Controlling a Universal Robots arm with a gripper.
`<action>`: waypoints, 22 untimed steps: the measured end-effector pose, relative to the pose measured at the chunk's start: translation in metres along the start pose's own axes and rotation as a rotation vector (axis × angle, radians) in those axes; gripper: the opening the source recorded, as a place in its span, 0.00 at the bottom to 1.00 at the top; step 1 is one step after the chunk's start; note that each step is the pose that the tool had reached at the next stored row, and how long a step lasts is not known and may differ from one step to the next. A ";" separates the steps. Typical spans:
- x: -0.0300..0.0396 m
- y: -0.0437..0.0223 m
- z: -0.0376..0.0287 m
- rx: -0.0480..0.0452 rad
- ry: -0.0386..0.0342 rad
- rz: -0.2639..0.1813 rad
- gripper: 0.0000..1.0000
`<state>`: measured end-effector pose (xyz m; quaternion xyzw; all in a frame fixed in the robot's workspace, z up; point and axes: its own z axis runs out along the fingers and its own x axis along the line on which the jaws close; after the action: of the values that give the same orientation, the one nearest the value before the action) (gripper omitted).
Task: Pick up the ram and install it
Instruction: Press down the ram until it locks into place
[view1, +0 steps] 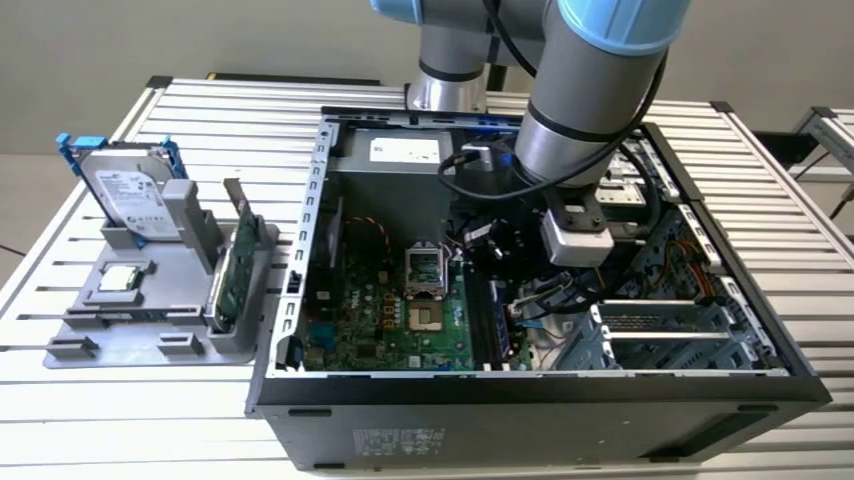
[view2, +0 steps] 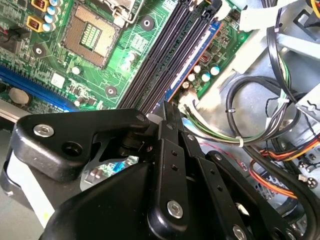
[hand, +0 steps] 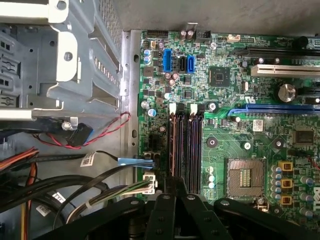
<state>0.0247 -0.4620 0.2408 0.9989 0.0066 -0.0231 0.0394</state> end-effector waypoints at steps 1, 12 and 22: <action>0.0000 0.0000 0.0000 -0.0004 0.0007 -0.009 0.00; -0.0003 -0.0003 0.0001 -0.0038 0.0070 -0.112 0.00; -0.0009 -0.0009 0.0001 -0.0060 0.0097 -0.196 0.00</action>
<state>0.0237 -0.4611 0.2407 0.9935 0.1046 -0.0219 0.0399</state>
